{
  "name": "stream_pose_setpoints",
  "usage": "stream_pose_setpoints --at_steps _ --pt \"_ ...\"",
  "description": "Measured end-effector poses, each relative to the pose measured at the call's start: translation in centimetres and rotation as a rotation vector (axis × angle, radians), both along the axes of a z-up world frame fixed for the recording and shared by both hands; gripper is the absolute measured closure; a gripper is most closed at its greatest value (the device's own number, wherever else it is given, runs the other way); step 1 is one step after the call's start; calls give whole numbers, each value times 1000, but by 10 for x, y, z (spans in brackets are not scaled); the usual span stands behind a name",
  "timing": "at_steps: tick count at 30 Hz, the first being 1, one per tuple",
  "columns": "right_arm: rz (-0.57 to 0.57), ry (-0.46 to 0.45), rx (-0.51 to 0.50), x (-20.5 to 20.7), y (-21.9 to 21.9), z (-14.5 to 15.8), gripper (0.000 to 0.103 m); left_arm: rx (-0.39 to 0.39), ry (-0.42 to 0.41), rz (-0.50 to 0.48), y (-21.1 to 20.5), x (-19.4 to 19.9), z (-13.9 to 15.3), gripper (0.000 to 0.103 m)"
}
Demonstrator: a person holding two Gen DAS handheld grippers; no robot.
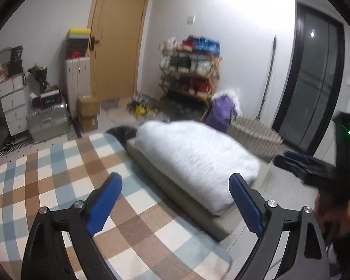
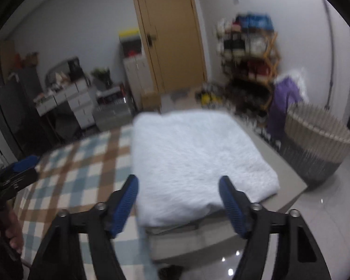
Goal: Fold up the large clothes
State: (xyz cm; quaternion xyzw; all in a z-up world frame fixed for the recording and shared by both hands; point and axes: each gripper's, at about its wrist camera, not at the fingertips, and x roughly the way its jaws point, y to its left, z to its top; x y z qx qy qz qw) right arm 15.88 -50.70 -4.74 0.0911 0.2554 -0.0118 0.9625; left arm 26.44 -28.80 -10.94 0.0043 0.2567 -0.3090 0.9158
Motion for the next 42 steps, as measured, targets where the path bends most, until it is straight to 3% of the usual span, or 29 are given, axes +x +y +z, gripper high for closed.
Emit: stream_pose_setpoints --at_steps 2,3,4,7,11,15,23,32,36,42 --pt "-36 -95 -5 -38 19 17 6 -14 -40 10 10 -15 7 11" --pt "-50 -129 -17 -52 26 24 1 -21 -72 22 16 -24 9 5" --pt "-61 -165 -39 -66 37 29 0 -20 -96 42 20 -33 11 1" --pt "-114 -241 -131 -99 62 35 0 -24 -155 52 30 -54 14 1" --pt "-178 -263 -195 -131 97 27 0 -6 -181 67 36 -73 11 1" --pt "-247 -239 -199 -153 109 3 0 -36 -167 54 41 -86 6 1" --pt "-309 -262 -121 -160 98 0 0 -15 -213 60 39 -90 3 1" --pt "-341 -293 -188 -171 109 -6 0 -12 -211 75 39 -96 -10 1" --pt "-345 -291 -180 -171 109 -9 0 -41 -208 56 43 -103 -11 1" --pt "-365 -269 -147 -169 110 -11 0 -16 -209 29 38 -107 -11 1"
